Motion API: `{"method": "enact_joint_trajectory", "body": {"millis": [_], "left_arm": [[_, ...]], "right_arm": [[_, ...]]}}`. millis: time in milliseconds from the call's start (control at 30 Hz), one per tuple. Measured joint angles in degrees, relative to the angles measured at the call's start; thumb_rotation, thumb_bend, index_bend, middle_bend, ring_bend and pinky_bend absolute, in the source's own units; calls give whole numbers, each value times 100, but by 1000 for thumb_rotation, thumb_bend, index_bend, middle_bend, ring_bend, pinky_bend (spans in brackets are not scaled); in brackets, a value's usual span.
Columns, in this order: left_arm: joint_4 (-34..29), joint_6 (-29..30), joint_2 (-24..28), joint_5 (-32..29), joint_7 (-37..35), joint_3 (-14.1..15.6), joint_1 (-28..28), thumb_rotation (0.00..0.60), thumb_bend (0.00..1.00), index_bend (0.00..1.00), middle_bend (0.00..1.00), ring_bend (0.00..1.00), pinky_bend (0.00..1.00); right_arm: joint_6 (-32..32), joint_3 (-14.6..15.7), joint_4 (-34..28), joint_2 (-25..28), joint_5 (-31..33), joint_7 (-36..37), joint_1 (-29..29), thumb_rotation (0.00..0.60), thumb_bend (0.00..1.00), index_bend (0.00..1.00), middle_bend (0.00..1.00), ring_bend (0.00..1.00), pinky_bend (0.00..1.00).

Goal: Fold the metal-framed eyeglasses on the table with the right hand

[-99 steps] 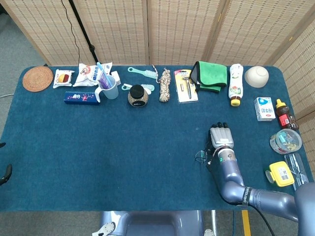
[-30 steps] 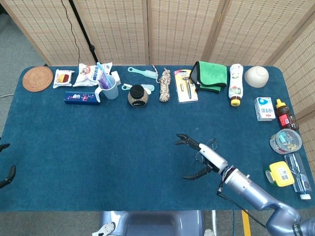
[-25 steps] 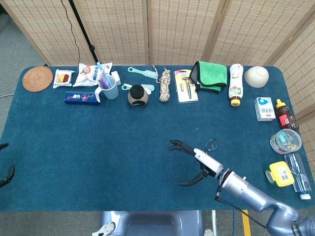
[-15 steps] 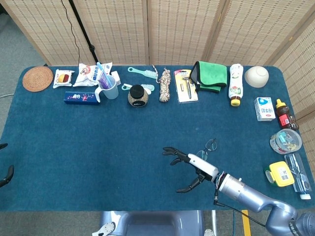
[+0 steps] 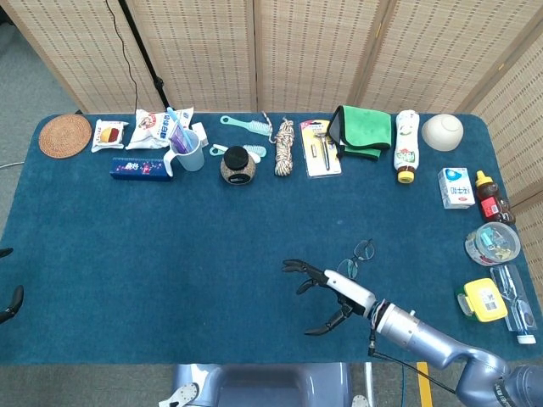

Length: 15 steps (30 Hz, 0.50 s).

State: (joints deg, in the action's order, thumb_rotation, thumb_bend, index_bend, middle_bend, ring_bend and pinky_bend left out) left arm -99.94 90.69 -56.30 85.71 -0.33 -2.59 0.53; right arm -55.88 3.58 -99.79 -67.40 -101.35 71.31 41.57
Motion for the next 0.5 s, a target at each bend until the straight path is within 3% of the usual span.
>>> {"method": "enact_joint_trajectory", "body": {"millis": [500], "left_arm": [[-77, -2, -3, 43, 84, 1, -20, 476, 406, 208, 112, 148, 138]], "right_arm": [[-71, 219, 411, -81, 199, 328, 45, 600, 0, 129, 28, 59, 287]]}}
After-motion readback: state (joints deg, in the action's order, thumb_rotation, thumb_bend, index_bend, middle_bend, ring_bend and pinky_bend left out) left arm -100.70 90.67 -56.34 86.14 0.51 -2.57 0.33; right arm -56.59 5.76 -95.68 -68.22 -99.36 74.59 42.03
